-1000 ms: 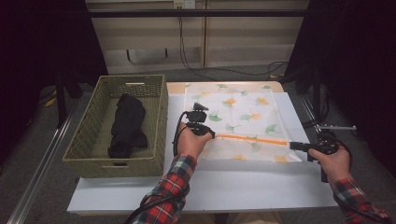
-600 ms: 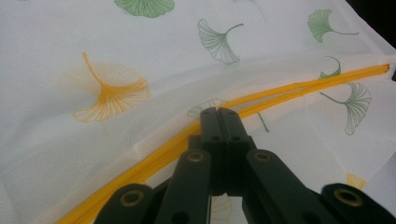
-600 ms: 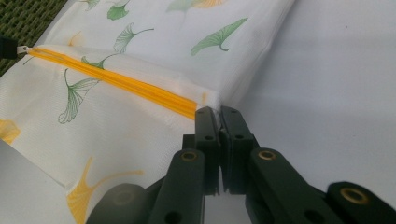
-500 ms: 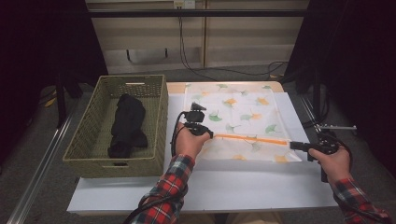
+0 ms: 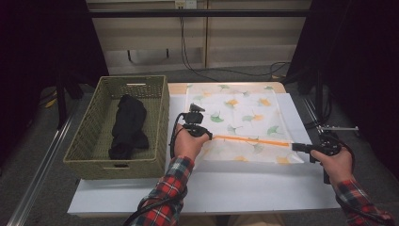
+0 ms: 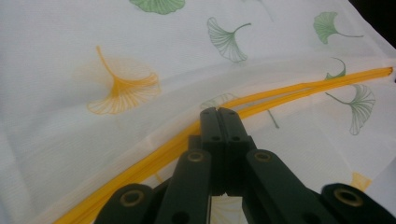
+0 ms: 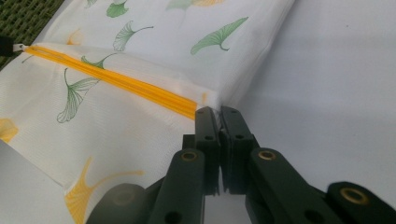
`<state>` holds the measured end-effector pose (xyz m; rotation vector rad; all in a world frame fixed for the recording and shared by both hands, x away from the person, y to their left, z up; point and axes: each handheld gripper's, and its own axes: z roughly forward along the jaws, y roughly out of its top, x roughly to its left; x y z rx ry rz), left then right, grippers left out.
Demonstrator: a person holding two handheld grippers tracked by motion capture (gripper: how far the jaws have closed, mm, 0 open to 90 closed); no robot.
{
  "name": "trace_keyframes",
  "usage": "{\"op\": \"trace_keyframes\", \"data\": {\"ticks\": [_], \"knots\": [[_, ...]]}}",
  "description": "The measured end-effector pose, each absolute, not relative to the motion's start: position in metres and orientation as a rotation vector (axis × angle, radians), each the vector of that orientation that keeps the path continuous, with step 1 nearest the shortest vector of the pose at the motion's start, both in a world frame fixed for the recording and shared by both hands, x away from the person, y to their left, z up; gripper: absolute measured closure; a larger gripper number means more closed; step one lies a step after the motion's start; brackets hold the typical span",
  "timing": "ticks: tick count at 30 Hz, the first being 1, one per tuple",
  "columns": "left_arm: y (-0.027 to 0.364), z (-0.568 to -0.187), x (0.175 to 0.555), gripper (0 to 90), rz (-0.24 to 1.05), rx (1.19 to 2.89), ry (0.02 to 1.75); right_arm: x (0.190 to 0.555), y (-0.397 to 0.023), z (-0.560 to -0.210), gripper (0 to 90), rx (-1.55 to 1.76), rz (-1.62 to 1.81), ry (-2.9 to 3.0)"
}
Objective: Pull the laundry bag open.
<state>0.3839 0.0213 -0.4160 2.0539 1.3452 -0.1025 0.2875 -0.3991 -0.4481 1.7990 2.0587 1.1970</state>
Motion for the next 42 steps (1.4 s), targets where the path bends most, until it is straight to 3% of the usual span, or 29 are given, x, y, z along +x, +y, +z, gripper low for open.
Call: {"op": "trace_keyframes", "data": {"ticks": [42], "knots": [[0.044,-0.412,0.381,90.0,-0.046,2.031,1.408,0.29,-0.395,-0.446,87.1,1.782,1.201,2.081]]}}
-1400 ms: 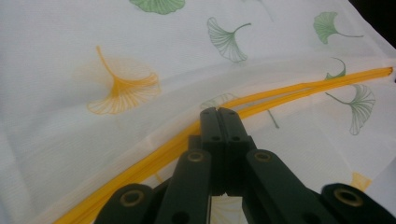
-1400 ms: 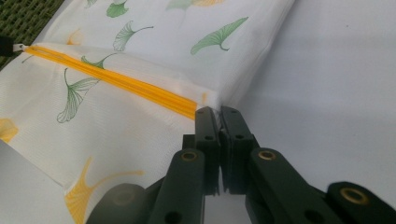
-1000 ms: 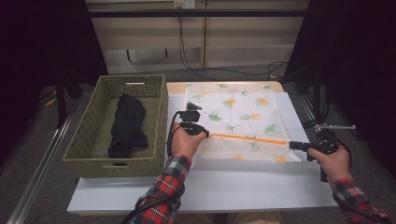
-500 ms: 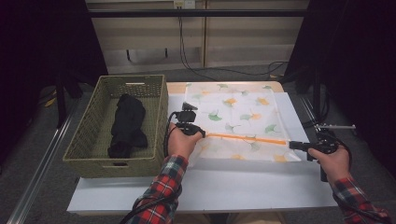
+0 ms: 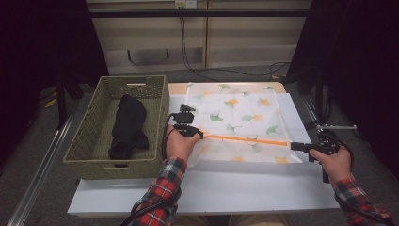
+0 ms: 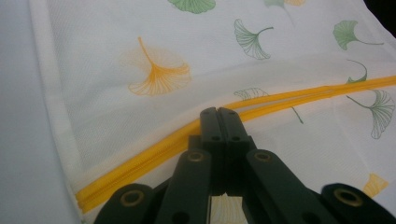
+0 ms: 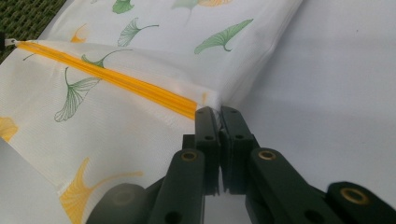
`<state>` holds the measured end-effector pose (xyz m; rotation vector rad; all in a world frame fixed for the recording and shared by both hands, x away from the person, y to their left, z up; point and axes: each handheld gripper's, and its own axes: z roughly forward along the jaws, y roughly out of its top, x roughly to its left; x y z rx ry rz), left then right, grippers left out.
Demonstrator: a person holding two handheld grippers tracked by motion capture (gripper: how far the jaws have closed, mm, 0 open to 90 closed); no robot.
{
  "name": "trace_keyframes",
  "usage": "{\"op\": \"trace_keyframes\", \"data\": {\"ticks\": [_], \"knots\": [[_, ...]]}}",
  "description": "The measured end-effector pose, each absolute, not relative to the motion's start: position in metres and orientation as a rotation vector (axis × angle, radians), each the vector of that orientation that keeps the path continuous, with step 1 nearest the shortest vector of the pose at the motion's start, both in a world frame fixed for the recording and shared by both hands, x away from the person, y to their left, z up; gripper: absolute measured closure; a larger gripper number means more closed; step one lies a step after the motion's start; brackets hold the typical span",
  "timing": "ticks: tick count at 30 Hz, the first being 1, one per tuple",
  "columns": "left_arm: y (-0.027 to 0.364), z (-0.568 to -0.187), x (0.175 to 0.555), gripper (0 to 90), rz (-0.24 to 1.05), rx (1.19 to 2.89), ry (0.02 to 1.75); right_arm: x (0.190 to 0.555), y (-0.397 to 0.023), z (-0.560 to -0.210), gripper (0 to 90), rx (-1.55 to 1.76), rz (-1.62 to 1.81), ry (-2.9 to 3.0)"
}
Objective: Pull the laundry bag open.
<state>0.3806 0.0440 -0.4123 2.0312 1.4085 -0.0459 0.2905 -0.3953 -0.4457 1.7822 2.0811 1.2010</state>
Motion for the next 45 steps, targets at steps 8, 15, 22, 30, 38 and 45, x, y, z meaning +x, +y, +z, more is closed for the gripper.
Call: {"op": "trace_keyframes", "data": {"ticks": [8,15,22,30,38,45], "knots": [[0.045,-0.414,0.38,90.0,-0.052,2.019,1.418,0.294,-0.395,-0.446,87.1,1.778,1.192,2.089],[0.048,-0.417,0.379,90.0,-0.039,2.015,1.434,0.296,-0.395,-0.445,87.1,1.77,1.181,2.094],[0.053,-0.416,0.379,90.0,-0.016,2.015,1.449,0.298,-0.395,-0.445,87.1,1.775,1.177,2.094],[0.054,-0.415,0.379,90.0,-0.01,2.005,1.449,0.299,-0.395,-0.446,87.1,1.773,1.176,2.093],[0.056,-0.416,0.383,90.0,-0.007,2.003,1.464,0.299,-0.4,-0.447,87.1,1.781,1.163,2.078],[0.058,-0.414,0.384,90.0,0.01,2.007,1.463,0.299,-0.401,-0.448,87.1,1.783,1.162,2.078]]}}
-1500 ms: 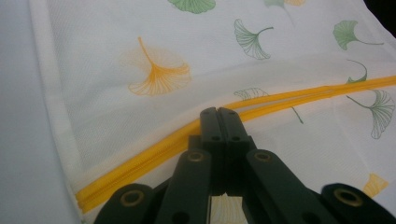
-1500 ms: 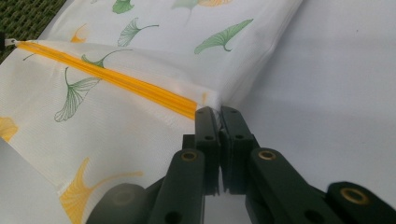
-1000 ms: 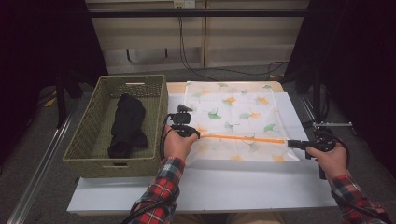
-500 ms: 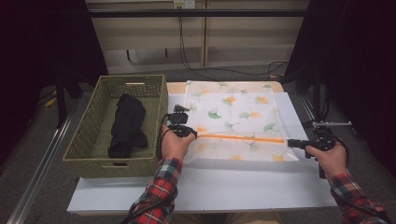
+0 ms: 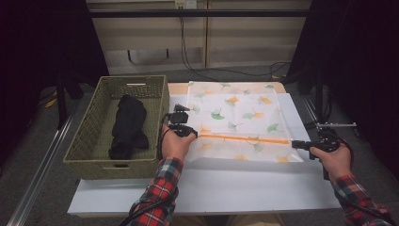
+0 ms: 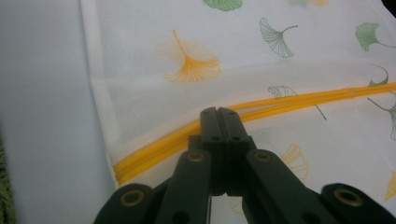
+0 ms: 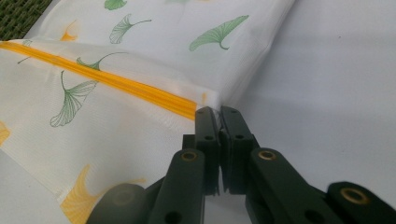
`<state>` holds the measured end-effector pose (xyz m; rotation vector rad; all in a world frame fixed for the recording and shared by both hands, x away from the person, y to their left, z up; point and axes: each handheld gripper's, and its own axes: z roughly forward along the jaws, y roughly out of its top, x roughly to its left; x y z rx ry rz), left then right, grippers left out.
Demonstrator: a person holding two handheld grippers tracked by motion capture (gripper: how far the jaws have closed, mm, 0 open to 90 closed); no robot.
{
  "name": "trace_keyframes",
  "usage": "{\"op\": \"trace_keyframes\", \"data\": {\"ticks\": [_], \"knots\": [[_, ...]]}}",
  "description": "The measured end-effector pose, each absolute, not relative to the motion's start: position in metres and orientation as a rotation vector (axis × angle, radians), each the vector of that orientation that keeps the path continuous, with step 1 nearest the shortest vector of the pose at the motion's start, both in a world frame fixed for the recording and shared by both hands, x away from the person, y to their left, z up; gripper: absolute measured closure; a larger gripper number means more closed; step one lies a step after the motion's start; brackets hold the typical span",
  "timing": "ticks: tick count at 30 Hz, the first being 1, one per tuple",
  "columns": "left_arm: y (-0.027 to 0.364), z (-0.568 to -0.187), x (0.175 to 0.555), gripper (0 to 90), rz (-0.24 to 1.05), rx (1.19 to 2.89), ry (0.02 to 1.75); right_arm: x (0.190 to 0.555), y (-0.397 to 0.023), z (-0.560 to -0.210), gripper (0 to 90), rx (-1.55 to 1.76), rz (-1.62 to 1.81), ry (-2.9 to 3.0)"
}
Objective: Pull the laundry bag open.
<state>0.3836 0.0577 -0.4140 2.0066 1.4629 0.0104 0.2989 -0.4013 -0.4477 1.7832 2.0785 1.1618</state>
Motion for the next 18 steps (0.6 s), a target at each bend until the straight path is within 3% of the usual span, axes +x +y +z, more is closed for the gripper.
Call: {"op": "trace_keyframes", "data": {"ticks": [18], "knots": [[0.064,-0.4112,0.3842,90.0,0.013,2.003,1.467,0.2983,-0.4045,-0.4501,87.1,1.794,1.135,2.072]]}}
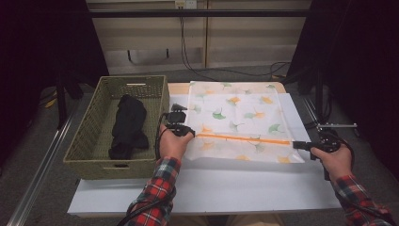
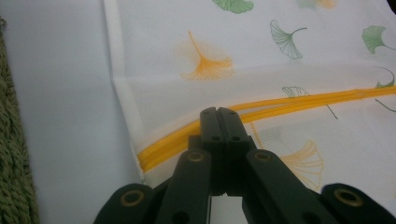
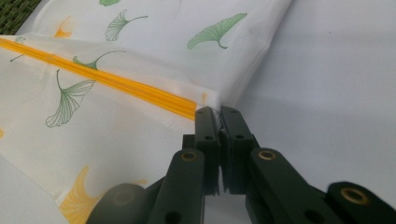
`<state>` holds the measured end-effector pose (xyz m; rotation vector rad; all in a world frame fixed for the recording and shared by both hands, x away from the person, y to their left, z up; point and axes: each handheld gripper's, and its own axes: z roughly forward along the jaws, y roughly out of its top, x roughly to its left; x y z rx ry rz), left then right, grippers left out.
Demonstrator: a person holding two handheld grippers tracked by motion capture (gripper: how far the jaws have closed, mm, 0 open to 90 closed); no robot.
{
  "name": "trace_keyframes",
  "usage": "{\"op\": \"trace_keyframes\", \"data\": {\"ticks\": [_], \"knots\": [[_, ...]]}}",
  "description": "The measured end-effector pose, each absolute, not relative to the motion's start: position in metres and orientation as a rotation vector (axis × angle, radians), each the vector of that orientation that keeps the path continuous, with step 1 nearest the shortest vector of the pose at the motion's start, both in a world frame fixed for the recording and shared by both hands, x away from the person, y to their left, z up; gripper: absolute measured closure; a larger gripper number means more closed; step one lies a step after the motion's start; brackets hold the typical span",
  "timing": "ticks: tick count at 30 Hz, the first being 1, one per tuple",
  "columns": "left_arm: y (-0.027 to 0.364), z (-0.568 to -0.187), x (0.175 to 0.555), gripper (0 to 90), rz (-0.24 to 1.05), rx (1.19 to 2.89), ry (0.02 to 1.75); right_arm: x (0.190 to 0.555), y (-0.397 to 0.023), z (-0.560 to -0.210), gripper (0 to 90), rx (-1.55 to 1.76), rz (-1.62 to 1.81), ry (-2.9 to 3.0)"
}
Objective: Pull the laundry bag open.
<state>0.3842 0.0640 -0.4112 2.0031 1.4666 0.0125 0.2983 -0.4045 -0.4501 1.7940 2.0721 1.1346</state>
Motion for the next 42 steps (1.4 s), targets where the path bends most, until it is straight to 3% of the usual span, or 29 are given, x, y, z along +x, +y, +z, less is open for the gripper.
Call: {"op": "trace_keyframes", "data": {"ticks": [42], "knots": [[0.079,-0.404,0.386,90.0,0.052,1.964,1.501,0.3,-0.411,-0.452,87.1,1.808,1.131,2.055]]}}
